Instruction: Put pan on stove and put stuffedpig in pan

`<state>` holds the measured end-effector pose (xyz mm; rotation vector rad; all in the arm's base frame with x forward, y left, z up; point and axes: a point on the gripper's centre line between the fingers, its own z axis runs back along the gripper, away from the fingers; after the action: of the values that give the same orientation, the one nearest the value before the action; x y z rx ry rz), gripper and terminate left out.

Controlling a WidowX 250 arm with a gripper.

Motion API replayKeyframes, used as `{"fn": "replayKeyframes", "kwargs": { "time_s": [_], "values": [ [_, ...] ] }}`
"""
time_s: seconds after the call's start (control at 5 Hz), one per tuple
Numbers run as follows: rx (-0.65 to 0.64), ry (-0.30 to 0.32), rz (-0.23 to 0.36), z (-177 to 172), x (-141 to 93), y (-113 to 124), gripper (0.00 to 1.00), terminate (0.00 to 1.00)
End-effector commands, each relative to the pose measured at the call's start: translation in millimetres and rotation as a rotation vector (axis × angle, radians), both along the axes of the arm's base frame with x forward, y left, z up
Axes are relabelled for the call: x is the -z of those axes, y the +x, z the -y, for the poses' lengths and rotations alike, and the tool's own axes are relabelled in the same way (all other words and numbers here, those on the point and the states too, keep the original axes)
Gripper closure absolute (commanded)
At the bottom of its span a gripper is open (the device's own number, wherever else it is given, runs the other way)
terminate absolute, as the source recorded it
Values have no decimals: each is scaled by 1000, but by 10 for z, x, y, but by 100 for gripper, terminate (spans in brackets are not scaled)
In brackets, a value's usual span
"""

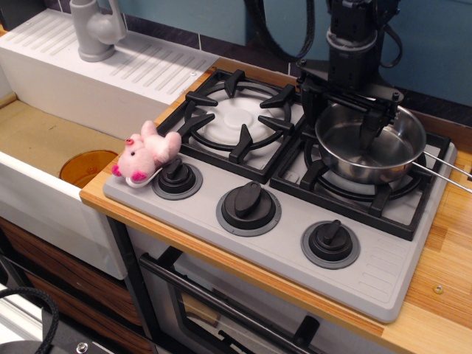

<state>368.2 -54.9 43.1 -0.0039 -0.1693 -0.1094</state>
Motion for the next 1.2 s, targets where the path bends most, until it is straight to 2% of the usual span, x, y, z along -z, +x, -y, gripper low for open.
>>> {"fn": "replayKeyframes", "kwargs": {
  "time_s": [0.0, 0.8, 1.0],
  "values": [
    [-22, 13, 37, 41, -55, 21, 100, 0],
    [-43, 1, 70, 81, -60, 1, 100, 0],
    [-31, 18, 51, 82, -171, -22, 100, 0]
  ]
}}
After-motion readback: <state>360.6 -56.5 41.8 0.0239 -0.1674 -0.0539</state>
